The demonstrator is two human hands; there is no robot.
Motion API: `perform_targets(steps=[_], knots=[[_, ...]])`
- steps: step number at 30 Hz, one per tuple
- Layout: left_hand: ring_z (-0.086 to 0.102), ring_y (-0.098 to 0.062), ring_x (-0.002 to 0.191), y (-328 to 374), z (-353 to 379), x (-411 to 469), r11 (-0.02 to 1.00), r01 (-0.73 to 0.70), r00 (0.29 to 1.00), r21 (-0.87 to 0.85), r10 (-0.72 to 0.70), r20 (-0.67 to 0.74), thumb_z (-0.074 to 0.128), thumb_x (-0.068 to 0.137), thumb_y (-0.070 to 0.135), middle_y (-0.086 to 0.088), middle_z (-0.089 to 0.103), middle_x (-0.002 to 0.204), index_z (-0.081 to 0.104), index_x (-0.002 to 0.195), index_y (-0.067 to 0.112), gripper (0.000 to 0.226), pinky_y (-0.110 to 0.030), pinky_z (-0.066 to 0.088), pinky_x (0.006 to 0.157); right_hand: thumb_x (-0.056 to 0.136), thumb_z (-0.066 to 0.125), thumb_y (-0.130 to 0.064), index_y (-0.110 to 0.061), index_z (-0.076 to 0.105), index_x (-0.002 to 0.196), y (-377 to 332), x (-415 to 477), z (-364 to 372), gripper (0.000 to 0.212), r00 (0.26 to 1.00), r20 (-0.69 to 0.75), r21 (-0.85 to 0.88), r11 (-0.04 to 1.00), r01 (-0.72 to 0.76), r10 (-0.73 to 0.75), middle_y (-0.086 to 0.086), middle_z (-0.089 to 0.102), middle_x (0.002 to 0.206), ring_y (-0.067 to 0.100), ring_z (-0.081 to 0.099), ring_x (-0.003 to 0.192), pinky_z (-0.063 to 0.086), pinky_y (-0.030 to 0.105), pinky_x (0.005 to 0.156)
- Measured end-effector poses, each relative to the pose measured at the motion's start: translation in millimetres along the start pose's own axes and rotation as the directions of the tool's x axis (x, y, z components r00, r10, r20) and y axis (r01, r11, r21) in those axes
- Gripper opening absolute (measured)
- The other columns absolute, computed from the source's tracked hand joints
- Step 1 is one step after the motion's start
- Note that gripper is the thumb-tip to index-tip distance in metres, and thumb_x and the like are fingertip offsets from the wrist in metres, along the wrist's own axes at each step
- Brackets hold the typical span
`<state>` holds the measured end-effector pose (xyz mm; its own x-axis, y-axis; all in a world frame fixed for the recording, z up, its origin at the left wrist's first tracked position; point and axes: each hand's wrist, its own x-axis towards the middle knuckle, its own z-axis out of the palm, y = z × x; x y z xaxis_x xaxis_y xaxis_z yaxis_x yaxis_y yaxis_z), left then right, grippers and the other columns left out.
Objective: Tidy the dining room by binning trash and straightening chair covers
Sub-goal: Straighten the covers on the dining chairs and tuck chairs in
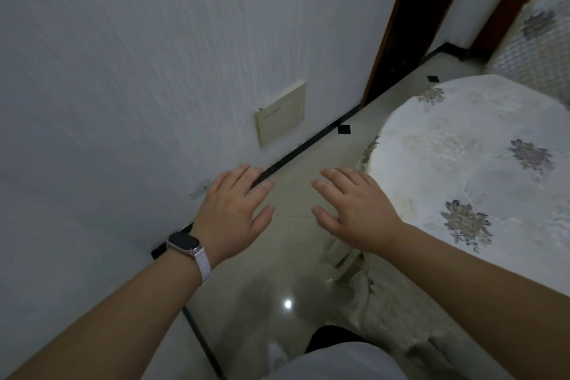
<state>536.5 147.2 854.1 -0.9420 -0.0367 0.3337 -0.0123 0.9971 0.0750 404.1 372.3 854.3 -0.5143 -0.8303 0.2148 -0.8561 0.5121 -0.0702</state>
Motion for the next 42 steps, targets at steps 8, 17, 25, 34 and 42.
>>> perform_targets(steps=[8, 17, 25, 34, 42], knots=[[0.050, -0.034, 0.129, -66.2, 15.3, 51.5, 1.000, 0.017, 1.000, 0.014, -0.017, -0.001, 0.049, 0.094, 0.042, -0.013, 0.059, 0.135, 0.065, 0.126, 0.015, 0.045, -0.049, 0.039, 0.104, 0.095, 0.041, -0.052, -0.018, 0.063, 0.126, 10.9, 90.9, 30.1, 0.051, 0.999, -0.039, 0.024, 1.000, 0.019, -0.018, 0.009, 0.060, 0.132, 0.029, 0.053, 0.123, 0.040, 0.041, 0.101], [0.049, -0.031, 0.131, -139.0, 52.9, 176.2, 0.999, 0.016, 0.997, 0.041, -0.019, 0.073, 0.051, 0.094, 0.041, -0.010, 0.058, 0.137, 0.064, 0.127, 0.016, 0.044, -0.052, 0.041, 0.103, 0.094, 0.044, -0.050, -0.016, 0.063, 0.127, 81.2, 220.6, 66.2, 0.051, 0.996, -0.084, 0.107, 0.994, -0.028, 0.037, 0.008, 0.060, 0.132, 0.027, 0.050, 0.125, 0.036, 0.041, 0.104], [0.048, -0.030, 0.131, -151.9, 77.5, 308.9, 0.996, -0.079, 0.994, 0.032, 0.076, 0.078, 0.047, 0.094, 0.043, -0.009, 0.057, 0.138, 0.063, 0.127, 0.016, 0.045, -0.046, 0.036, 0.106, 0.092, 0.046, -0.049, -0.017, 0.065, 0.123, 171.5, 294.6, 54.4, 0.048, 0.988, -0.115, 0.077, 0.992, -0.099, 0.108, 0.009, 0.062, 0.131, 0.028, 0.053, 0.122, 0.036, 0.042, 0.103], [0.051, -0.032, 0.128, -138.4, 121.2, 440.4, 0.957, -0.289, 0.955, -0.032, 0.290, 0.055, 0.049, 0.094, 0.041, -0.012, 0.059, 0.135, 0.064, 0.125, 0.014, 0.044, -0.050, 0.040, 0.104, 0.094, 0.047, -0.048, -0.016, 0.064, 0.122, 261.6, 303.4, 57.3, 0.047, 0.937, -0.166, 0.045, 0.952, -0.304, 0.307, 0.009, 0.062, 0.130, 0.029, 0.055, 0.121, 0.038, 0.042, 0.102], [0.053, -0.032, 0.127, -139.3, 183.7, 569.9, 0.873, -0.468, 0.884, -0.136, 0.461, -0.082, 0.052, 0.093, 0.037, -0.011, 0.061, 0.133, 0.066, 0.123, 0.013, 0.041, -0.046, 0.038, 0.102, 0.093, 0.046, -0.050, -0.017, 0.064, 0.127, 338.6, 342.0, 58.2, 0.049, 0.859, -0.154, -0.068, 0.862, -0.503, 0.489, 0.008, 0.061, 0.131, 0.029, 0.053, 0.122, 0.038, 0.044, 0.103]])
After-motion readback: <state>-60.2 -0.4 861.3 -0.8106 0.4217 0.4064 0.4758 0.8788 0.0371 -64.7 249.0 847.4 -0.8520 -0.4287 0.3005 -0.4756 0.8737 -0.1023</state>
